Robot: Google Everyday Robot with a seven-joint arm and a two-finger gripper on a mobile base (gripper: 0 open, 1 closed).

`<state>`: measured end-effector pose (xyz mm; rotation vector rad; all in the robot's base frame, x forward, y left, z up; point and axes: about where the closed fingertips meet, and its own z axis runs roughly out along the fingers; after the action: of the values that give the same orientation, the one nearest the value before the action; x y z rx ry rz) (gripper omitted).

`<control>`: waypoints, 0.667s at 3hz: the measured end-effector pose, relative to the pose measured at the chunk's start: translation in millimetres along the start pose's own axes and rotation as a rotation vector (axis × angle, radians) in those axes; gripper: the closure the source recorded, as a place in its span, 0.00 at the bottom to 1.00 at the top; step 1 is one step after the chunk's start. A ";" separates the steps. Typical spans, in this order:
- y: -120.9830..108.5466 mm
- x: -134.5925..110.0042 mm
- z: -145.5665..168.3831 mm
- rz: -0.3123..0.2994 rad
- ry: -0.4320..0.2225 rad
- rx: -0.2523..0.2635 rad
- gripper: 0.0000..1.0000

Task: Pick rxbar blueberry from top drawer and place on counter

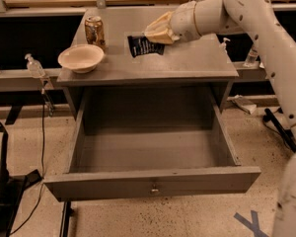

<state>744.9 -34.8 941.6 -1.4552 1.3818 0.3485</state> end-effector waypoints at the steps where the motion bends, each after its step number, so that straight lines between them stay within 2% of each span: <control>1: -29.2 19.1 12.1 0.076 0.036 0.021 1.00; 2: -37.8 17.0 9.3 0.080 0.033 0.037 0.84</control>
Offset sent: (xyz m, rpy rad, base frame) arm 0.0306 -0.0062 -0.0052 0.0069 0.0489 -0.0551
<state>786.1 -44.9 942.2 -1.3837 1.4686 0.3489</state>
